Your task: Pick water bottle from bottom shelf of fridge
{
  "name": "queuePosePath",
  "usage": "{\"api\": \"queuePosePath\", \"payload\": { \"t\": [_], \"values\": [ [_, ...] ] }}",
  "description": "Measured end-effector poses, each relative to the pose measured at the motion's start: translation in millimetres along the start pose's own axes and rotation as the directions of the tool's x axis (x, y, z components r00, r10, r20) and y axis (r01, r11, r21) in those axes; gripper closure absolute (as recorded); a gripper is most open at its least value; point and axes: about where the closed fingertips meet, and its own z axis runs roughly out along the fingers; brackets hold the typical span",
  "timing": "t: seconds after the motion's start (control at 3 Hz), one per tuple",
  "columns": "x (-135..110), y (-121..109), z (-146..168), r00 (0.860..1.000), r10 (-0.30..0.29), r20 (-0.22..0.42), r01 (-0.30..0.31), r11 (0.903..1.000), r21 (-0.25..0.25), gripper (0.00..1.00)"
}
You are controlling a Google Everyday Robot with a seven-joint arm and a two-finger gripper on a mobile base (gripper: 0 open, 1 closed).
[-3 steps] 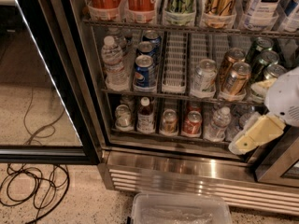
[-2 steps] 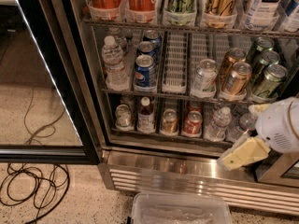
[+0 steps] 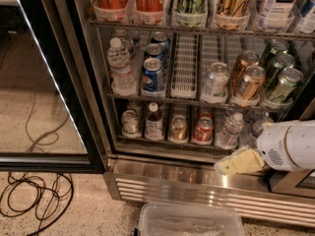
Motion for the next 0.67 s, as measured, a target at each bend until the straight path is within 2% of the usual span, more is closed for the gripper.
{"api": "queuePosePath", "payload": {
  "t": [0.33, 0.67],
  "values": [
    [0, 0, 0, 1.000, 0.000, 0.000, 0.000, 1.0000, 0.000, 0.00],
    [6, -4, 13, 0.996, 0.072, 0.051, -0.073, 0.9973, 0.010, 0.00]
  ]
}}
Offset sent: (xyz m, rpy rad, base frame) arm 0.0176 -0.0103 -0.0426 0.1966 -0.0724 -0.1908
